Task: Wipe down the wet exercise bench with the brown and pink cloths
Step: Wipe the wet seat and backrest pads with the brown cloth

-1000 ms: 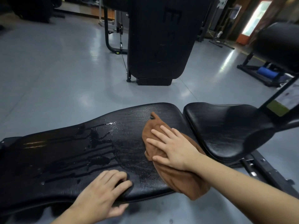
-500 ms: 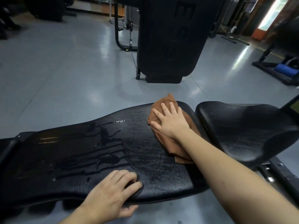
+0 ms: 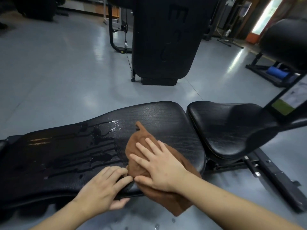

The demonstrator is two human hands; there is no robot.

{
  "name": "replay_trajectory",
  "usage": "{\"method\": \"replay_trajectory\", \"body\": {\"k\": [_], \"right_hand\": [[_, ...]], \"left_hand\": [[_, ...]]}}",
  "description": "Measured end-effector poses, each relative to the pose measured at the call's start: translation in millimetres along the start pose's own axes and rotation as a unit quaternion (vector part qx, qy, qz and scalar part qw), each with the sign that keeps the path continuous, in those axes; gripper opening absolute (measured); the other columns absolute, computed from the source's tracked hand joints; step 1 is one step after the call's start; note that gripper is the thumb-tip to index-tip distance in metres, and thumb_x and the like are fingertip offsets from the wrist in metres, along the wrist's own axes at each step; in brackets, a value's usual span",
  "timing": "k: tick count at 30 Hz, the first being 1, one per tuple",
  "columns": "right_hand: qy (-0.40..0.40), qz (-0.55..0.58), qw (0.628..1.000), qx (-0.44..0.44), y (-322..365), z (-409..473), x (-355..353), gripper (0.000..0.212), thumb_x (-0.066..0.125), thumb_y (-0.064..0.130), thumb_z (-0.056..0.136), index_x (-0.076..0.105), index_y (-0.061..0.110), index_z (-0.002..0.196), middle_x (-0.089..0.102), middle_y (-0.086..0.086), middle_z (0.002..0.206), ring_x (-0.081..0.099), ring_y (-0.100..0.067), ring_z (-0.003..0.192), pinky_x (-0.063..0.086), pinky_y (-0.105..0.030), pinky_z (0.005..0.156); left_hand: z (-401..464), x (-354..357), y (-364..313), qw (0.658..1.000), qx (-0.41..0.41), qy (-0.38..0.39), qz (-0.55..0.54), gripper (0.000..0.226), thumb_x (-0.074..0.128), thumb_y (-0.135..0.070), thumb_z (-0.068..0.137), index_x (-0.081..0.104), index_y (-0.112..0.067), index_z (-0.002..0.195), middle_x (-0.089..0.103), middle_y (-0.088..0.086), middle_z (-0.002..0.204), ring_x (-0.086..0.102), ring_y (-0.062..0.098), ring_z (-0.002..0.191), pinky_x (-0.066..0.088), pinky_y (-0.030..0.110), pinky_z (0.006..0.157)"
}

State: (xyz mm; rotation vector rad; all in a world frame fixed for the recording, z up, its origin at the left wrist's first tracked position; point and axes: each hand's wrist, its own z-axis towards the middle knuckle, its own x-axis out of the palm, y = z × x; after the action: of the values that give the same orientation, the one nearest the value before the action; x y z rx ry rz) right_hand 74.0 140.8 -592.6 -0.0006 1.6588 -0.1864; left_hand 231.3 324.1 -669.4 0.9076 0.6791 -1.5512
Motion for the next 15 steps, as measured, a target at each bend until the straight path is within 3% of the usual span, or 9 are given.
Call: {"method": "replay_trajectory", "body": {"k": [8, 15], "right_hand": [[0.044, -0.058, 0.997, -0.035, -14, -46, -4, 0.106, 0.043, 0.088, 0.077, 0.025, 0.023, 0.159, 0.025, -0.009, 0.166, 0.018, -0.040, 0.152, 0.022, -0.061, 0.117], [0.067, -0.077, 0.993, -0.067, -62, -72, -12, 0.107, 0.051, 0.087, 0.074, 0.027, 0.026, 0.159, 0.023, -0.001, 0.167, 0.018, -0.034, 0.153, 0.027, -0.057, 0.118]], "left_hand": [[-3, -1, -2, 1.000, -0.017, -0.002, 0.000, 0.054, 0.065, -0.058, 0.076, 0.051, -0.015, 0.106, 0.052, 0.007, 0.112, 0.051, 0.026, 0.101, 0.040, 0.035, 0.093], [-2, 2, -2, 1.000, -0.018, -0.007, -0.003, 0.054, 0.065, -0.057, 0.078, 0.050, -0.015, 0.108, 0.053, 0.008, 0.111, 0.052, 0.028, 0.099, 0.041, 0.036, 0.093]]}}
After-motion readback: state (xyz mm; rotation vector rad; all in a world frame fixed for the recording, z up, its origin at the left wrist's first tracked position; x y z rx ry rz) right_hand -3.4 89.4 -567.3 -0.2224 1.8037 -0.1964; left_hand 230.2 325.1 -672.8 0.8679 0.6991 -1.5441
